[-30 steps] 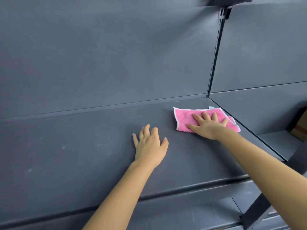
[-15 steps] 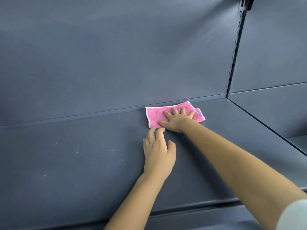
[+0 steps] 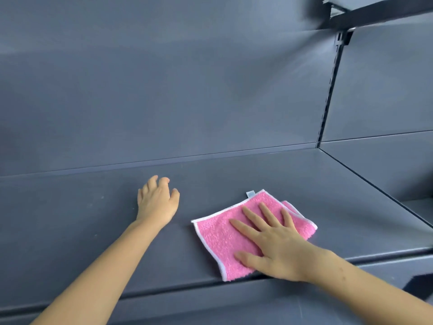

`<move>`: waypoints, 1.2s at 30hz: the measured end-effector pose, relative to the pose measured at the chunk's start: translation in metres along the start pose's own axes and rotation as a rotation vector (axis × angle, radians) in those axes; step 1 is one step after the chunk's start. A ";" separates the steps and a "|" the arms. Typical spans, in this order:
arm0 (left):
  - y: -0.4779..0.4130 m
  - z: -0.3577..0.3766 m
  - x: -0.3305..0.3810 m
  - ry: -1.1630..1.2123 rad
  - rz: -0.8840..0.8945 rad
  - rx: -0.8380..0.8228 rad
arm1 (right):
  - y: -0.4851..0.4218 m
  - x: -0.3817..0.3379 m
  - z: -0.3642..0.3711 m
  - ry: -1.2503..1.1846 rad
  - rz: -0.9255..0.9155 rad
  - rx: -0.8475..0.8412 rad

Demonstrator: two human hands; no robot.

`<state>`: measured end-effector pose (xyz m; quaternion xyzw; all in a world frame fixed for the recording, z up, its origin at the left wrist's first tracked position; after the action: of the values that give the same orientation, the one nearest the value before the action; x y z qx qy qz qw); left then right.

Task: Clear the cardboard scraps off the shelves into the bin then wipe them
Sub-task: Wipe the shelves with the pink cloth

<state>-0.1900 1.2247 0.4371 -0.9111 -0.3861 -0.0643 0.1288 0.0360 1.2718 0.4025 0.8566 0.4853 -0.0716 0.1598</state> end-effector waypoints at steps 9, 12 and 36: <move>-0.011 0.016 -0.027 0.044 0.011 -0.022 | -0.123 0.022 -0.033 -0.007 0.289 0.116; -0.015 0.020 -0.024 0.023 0.032 0.003 | -0.182 0.007 -0.042 -0.021 0.310 0.141; -0.009 -0.002 -0.034 0.394 0.024 0.065 | -0.041 -0.104 0.021 0.007 0.075 0.046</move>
<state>-0.2200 1.2068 0.4335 -0.8809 -0.3442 -0.2274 0.2318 -0.0526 1.1997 0.4031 0.8779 0.4518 -0.0738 0.1407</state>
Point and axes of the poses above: each hand's wrist, its own y-axis away from the middle knuckle, its own z-axis out of the palm, x = y × z, the point moved 8 cm from there along -y, towards the middle knuckle, and after that the axes turned 11 degrees about -y, right-handed, at the moved point
